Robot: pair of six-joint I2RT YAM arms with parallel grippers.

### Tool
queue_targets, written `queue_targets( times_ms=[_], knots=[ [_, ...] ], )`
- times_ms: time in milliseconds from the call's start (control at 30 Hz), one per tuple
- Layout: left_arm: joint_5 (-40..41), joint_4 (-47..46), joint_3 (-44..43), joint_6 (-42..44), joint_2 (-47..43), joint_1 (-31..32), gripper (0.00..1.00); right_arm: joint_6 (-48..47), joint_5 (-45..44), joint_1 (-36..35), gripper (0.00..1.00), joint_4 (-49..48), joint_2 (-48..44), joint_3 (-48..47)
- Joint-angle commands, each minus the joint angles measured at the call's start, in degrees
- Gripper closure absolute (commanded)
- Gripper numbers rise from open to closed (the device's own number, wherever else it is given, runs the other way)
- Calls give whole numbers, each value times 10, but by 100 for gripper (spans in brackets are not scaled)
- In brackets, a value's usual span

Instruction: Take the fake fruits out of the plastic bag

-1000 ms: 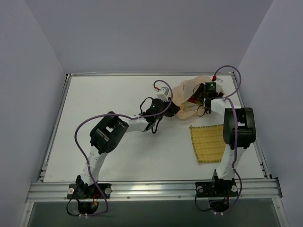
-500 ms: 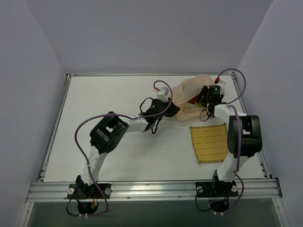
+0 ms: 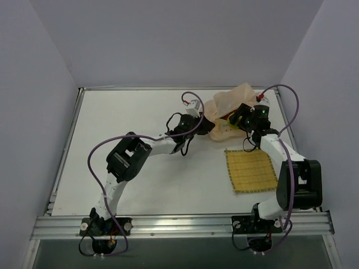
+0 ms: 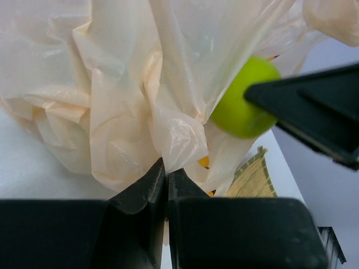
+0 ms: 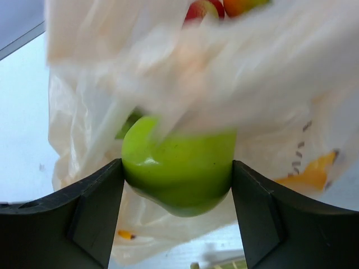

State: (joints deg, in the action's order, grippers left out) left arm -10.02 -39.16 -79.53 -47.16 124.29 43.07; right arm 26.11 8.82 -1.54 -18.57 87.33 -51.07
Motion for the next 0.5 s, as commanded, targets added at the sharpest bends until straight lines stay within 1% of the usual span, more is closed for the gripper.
queue_targets(
  times_ms=[0,200,233,300,333,467],
  knots=[
    [4,-18,-46,-7,-14,-8,98,10,23,1,65,14,-73,22],
    [-3,-13,-48,-3,-17,-13,98,-7,19,-1,65,79,-191,79],
    [-3,-14,-48,-3,-17,-15,98,-5,13,-2,65,98,-224,90],
    [-6,-13,-49,-2,-15,-16,98,18,1,-7,65,118,-257,130],
    [-8,-14,-51,-1,-14,-17,98,31,-21,-12,65,135,-294,146],
    [-17,-7,-62,10,-12,-17,98,88,-69,-26,65,172,-393,218]
  ],
)
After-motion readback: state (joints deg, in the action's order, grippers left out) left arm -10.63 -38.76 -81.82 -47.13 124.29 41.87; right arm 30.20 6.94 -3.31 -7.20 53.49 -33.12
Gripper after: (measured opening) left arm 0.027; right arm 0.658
